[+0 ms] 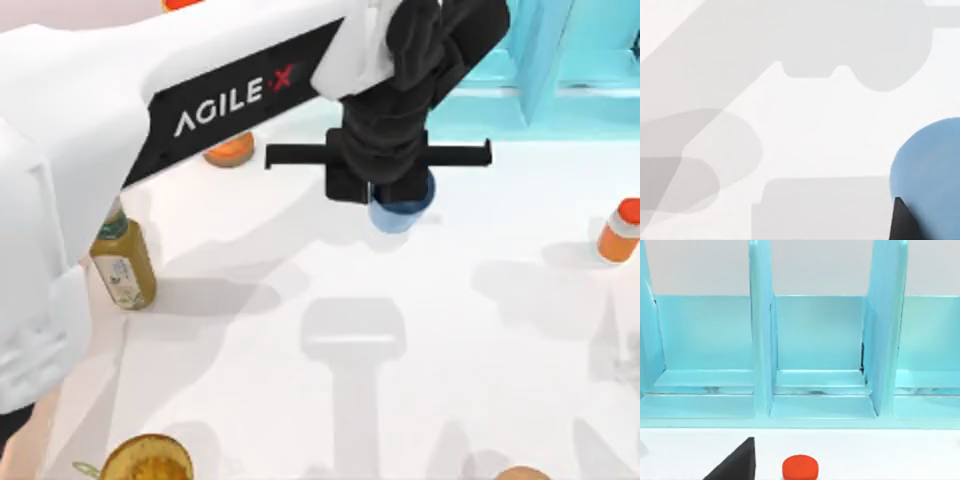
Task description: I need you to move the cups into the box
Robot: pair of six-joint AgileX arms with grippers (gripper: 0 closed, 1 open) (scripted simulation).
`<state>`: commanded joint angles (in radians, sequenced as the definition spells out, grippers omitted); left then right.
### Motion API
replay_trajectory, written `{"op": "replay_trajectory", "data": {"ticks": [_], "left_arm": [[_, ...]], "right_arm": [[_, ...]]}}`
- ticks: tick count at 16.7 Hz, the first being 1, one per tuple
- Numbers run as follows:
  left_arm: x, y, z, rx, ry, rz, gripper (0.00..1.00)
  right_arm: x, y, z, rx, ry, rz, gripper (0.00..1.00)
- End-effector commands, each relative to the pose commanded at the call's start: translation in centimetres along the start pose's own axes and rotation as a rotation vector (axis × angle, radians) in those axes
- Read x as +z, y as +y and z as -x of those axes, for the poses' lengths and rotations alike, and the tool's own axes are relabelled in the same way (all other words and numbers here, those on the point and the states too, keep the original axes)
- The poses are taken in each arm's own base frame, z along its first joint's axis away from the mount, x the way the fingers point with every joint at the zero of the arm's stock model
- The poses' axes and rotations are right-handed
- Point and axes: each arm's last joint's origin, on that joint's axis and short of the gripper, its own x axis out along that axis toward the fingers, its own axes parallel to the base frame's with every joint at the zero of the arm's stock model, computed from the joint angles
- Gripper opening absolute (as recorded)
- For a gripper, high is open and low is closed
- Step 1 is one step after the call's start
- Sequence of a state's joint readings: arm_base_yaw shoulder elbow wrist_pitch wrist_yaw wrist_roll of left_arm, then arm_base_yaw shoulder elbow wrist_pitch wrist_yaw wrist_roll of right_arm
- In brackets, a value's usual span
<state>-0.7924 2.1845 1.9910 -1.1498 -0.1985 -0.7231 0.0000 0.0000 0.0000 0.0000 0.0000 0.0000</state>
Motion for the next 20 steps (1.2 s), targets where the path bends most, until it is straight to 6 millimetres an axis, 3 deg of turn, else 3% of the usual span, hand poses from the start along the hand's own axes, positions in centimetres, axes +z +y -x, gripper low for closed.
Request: {"op": "replay_trajectory", "data": {"ticks": [3,5,7,10,13,17,20], "left_arm": [[0.2,0.2,0.0,0.001,-0.001,-0.005,0.00],[1.5,2.2,0.0,0.008,0.005,-0.004,0.00],[3.4,5.6,0.1,0.019,0.017,-0.003,0.00],[6.1,12.7,0.5,0.040,0.046,-0.001,0.00],[7.5,21.1,1.3,0.053,0.091,-0.002,0.00],[6.4,32.0,2.6,0.045,0.168,0.000,0.00],[3.9,38.5,3.7,0.015,0.223,0.007,0.00]], "right_arm": [[0.0,0.0,0.0,0.000,0.000,0.000,1.00],[0.0,0.0,0.0,0.000,0.000,0.000,1.00],[0.0,0.0,0.0,0.000,0.000,0.000,1.00],[0.0,0.0,0.0,0.000,0.000,0.000,1.00],[0.0,0.0,0.0,0.000,0.000,0.000,1.00],[0.0,0.0,0.0,0.000,0.000,0.000,1.00],[0.0,0.0,0.0,0.000,0.000,0.000,1.00]]}}
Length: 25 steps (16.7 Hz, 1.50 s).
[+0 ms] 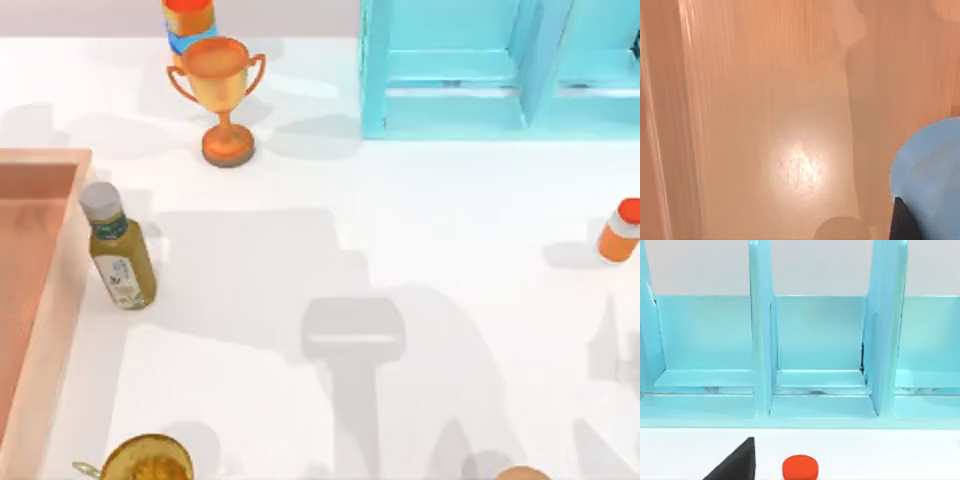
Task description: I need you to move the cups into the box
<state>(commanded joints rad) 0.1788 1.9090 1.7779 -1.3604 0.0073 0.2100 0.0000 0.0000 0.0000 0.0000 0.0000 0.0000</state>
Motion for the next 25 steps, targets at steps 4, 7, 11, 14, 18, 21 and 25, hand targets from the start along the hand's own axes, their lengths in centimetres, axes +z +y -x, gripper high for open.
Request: {"op": "replay_trajectory", "data": {"ticks": [4,7,11,14,18,21,25], "left_arm": [[-3.5,5.4,0.3,-0.049,0.047,0.011,0.00],[-4.7,6.8,0.4,-0.068,0.060,0.016,0.00],[-4.6,6.8,0.3,-0.065,0.061,0.012,0.00],[-4.6,6.6,-0.5,-0.065,0.056,0.014,0.00],[-4.7,6.2,-2.9,-0.063,0.056,0.015,0.00],[-5.0,5.8,-5.0,-0.066,0.061,0.013,0.00],[-5.2,5.7,-6.0,-0.068,0.060,0.016,0.00]], "right_arm": [[0.0,0.0,0.0,0.000,0.000,0.000,1.00],[0.0,0.0,0.0,0.000,0.000,0.000,1.00],[0.0,0.0,0.0,0.000,0.000,0.000,1.00],[0.0,0.0,0.0,0.000,0.000,0.000,1.00],[0.0,0.0,0.0,0.000,0.000,0.000,1.00],[0.0,0.0,0.0,0.000,0.000,0.000,1.00],[0.0,0.0,0.0,0.000,0.000,0.000,1.00]]}}
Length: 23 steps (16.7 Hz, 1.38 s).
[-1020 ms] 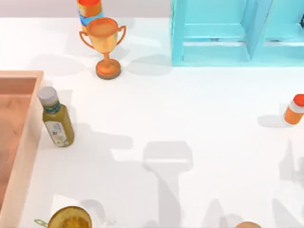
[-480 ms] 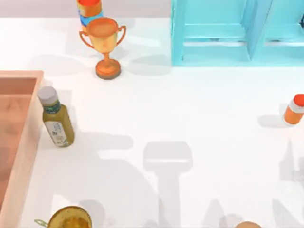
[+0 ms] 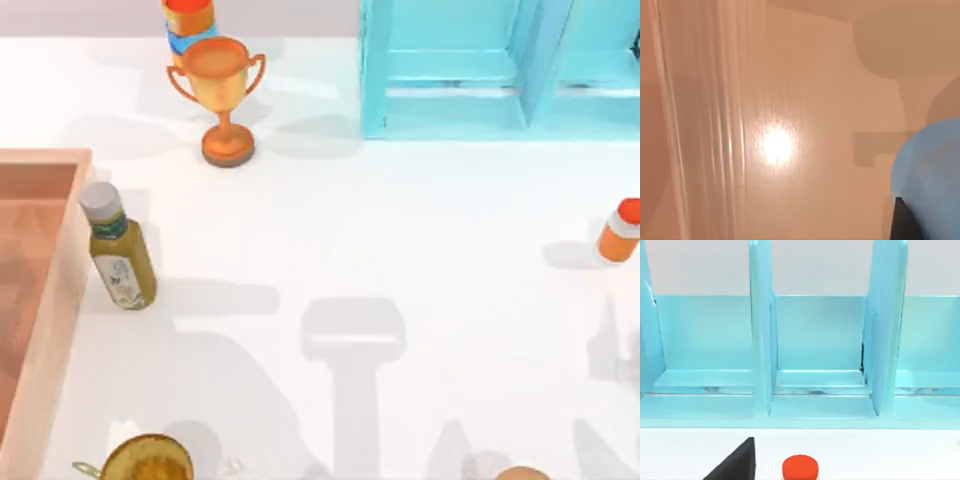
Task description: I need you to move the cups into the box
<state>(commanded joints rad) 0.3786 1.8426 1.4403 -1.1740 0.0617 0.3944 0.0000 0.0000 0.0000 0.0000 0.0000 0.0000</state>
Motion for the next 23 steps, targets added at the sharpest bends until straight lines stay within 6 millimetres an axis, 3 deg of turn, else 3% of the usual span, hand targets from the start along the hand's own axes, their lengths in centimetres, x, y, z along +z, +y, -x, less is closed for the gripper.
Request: {"op": "replay_trajectory", "data": {"ticks": [2,15,23], "left_arm": [[0.00,0.00,0.00,0.000,0.000,0.000,0.00],[0.00,0.00,0.00,0.000,0.000,0.000,0.98],[0.00,0.00,0.00,0.000,0.000,0.000,1.00]], "right_arm": [[0.00,0.00,0.00,0.000,0.000,0.000,1.00],[0.00,0.00,0.00,0.000,0.000,0.000,1.00],[0.00,0.00,0.00,0.000,0.000,0.000,1.00]]}}
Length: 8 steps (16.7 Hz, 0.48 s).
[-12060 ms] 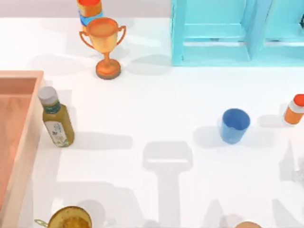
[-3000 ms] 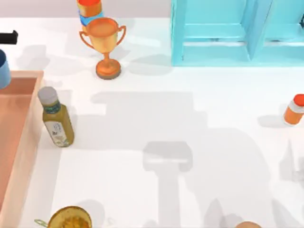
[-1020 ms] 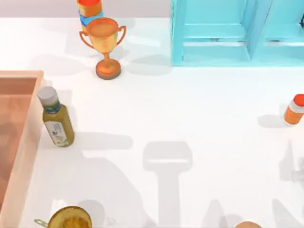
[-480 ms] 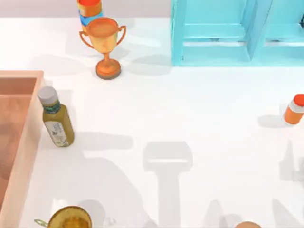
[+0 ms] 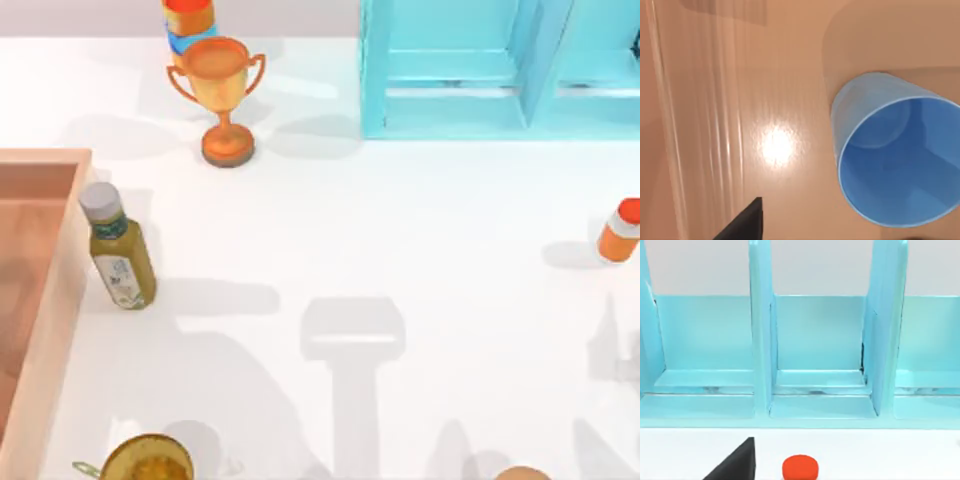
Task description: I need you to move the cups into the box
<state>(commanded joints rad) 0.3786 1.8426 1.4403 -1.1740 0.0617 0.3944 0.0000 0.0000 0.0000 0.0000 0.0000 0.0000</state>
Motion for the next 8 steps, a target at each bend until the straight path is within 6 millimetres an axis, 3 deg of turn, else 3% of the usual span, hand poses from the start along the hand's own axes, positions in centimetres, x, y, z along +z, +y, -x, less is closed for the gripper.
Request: {"op": "replay_trajectory", "data": {"ticks": [4,8], "left_arm": [[0.2,0.1,1.0,0.005,-0.009,0.003,1.00],[0.6,0.1,4.8,0.012,-0.024,0.001,1.00]], "right_arm": [[0.0,0.0,0.0,0.000,0.000,0.000,1.00],[0.0,0.0,0.0,0.000,0.000,0.000,1.00]]}}
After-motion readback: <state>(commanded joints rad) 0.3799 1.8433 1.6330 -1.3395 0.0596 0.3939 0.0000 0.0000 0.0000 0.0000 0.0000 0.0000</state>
